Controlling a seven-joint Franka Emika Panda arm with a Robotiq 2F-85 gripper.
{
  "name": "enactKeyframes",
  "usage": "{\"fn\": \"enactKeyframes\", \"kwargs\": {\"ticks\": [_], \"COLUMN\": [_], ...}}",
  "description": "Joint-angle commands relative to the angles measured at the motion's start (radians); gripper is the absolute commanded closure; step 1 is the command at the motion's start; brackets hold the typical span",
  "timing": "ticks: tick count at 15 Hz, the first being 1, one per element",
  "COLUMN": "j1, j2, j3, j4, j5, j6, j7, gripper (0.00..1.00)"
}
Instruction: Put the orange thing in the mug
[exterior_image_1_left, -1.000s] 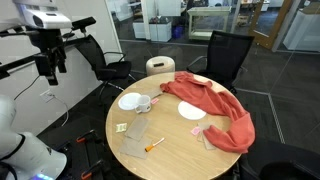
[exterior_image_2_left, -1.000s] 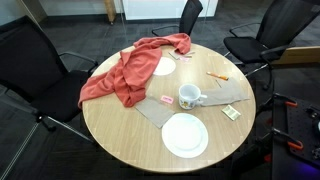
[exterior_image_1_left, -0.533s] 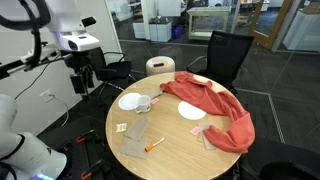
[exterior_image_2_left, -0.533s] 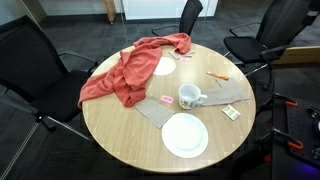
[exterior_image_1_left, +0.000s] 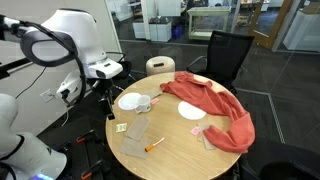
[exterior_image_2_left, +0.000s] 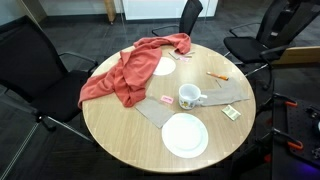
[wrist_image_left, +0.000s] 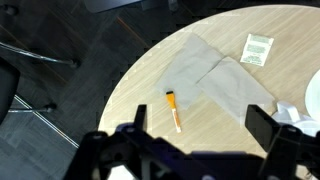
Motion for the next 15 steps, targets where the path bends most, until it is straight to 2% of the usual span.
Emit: {"fn": "enactKeyframes", "kwargs": {"ticks": [1, 7, 10, 15], "j1": [-0.012, -0.013, -0.029, -0.046], "j2": [0.01, 0.015, 0.046, 0.147], "j3": [0.007, 0.006, 0.01, -0.012], "j4": [0.001, 0.001, -0.031, -0.094], "j5": [0.002, 0.002, -0.025, -0.011], "j6": [0.005, 0.006, 0.127, 0.423], "j7": [-0.005, -0.005, 0.028, -0.004], "gripper": [0.0, 0.0, 0.0, 0.0]}}
